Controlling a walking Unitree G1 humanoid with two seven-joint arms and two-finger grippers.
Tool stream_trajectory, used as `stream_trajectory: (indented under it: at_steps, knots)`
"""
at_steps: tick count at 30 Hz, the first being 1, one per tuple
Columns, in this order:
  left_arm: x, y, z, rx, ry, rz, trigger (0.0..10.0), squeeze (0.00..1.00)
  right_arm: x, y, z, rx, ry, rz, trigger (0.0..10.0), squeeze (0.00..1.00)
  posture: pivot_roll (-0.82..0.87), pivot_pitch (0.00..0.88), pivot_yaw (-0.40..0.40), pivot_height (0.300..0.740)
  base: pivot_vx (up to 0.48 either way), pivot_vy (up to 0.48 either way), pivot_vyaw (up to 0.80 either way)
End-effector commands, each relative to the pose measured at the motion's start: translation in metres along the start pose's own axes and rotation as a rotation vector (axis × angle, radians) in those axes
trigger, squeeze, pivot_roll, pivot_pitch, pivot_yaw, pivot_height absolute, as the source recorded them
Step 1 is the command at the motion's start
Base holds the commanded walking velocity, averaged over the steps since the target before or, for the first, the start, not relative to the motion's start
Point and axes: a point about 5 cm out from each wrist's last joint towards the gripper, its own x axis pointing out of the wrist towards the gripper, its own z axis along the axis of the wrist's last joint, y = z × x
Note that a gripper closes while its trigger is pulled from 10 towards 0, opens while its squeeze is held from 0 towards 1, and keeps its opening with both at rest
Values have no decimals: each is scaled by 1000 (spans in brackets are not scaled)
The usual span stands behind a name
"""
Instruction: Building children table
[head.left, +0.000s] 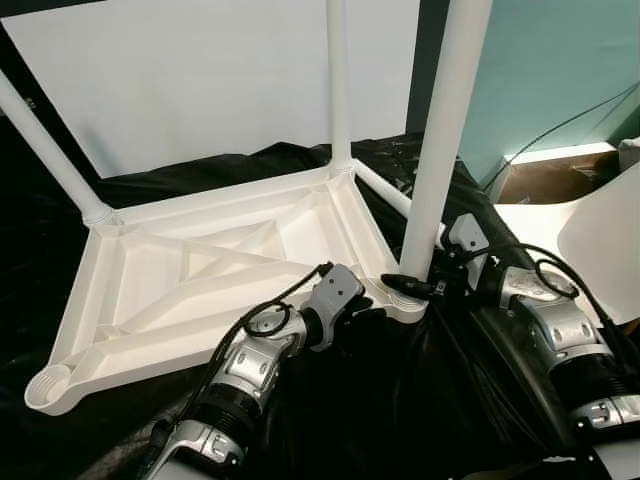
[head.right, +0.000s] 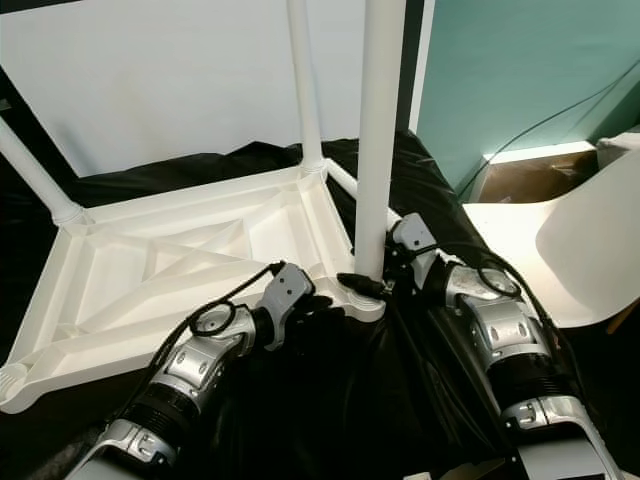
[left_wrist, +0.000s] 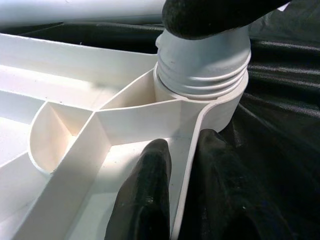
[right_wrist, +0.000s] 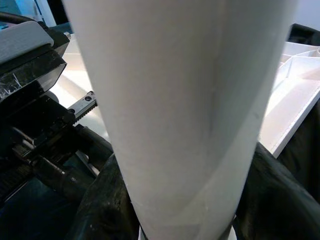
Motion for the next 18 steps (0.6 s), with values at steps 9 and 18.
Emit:
stream_trajectory:
  at_steps: [9, 18]
  knots:
    - [-2, -13, -38, -110, 131, -43, 10000, 0, 30, 38, -6, -48, -69, -55, 0, 0, 50, 0, 39, 740, 0, 0, 0]
    - [-1, -14, -38, -108, 134, -48, 10000, 0, 47, 55, -14, 1, -89, -327, 0, 0, 47, 0, 45, 740, 0, 0, 0]
